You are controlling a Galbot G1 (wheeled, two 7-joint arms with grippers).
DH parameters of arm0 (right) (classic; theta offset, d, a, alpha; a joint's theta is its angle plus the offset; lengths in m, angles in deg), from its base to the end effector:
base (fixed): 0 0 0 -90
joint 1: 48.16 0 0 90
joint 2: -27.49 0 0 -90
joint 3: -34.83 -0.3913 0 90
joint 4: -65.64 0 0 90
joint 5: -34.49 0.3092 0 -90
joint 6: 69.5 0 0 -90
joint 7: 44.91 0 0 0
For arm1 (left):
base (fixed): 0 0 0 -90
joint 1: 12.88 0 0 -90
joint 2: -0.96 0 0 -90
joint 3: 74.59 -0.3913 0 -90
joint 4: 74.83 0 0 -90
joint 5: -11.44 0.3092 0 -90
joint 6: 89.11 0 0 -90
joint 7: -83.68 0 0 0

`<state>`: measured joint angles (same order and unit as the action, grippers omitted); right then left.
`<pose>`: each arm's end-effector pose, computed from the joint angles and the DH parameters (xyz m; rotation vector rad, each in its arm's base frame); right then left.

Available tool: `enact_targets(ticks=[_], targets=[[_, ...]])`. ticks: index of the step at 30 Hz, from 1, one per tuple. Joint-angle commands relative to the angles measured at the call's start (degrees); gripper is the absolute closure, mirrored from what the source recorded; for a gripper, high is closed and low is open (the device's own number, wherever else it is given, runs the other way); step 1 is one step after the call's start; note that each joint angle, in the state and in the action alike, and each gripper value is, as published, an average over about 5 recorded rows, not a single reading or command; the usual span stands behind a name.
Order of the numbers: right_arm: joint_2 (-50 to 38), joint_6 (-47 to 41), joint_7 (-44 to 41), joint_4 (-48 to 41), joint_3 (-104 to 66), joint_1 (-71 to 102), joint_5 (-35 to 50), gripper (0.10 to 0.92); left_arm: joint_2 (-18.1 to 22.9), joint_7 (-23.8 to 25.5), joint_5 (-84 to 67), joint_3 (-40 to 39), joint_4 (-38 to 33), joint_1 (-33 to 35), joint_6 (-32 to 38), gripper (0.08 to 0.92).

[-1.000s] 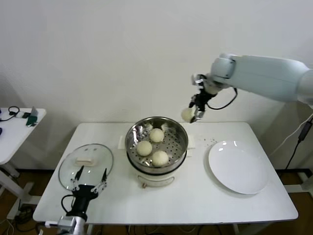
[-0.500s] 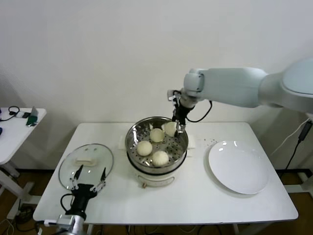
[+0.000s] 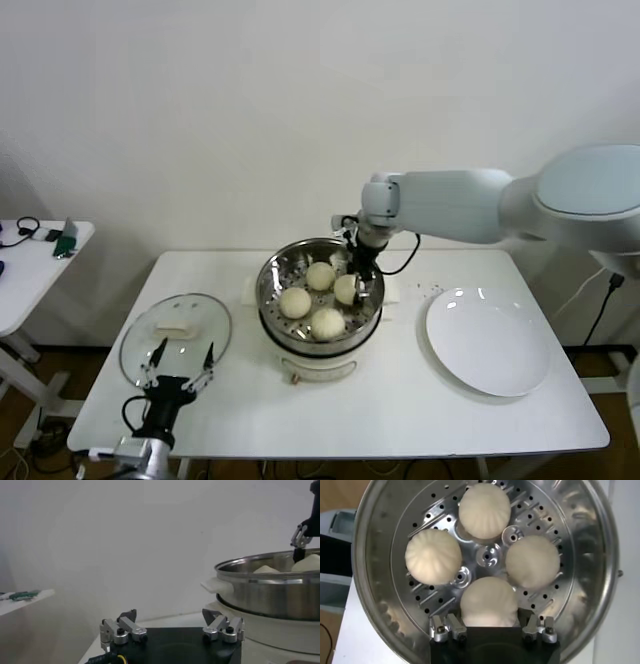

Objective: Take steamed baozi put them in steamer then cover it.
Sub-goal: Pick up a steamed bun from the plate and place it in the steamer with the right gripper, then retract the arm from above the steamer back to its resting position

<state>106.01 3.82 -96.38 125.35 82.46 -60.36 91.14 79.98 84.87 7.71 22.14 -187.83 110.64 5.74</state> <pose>0.6009 0.0674 -0.0719 1.3872 -1.2896 1.2989 0.0925 0.0843 -0.3722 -0.0143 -3.0439 -0.2426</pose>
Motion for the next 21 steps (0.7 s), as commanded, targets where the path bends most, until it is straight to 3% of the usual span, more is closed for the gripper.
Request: enact_targets(ticks=[1, 8, 17, 21], targets=[[1.00, -0.12, -0.17, -0.88, -0.16, 1.54, -3.57, 0.301, 0.00, 0.00, -0.05, -0.12, 0.15, -0.13, -0.05, 0.177], [-0.19, -0.45, -0.12, -0.59, -1.06, 1.10, -4.67, 0.213, -0.05, -0.02, -0.11, 0.01, 0.22, 0.04, 0.04, 0.177], [-4.53, 0.08, -1.95, 3.30, -3.41, -2.84, -2.71, 0.202, -0.19, -0.03, -0.18, 0.10, 0.23, 0.01, 0.14, 0.177], [-7.99, 1.74, 1.07, 5.02, -3.94, -4.93, 0.03, 0.203, -0.34, -0.04, -0.11, 0.06, 0.20, 0.01, 0.15, 0.177]])
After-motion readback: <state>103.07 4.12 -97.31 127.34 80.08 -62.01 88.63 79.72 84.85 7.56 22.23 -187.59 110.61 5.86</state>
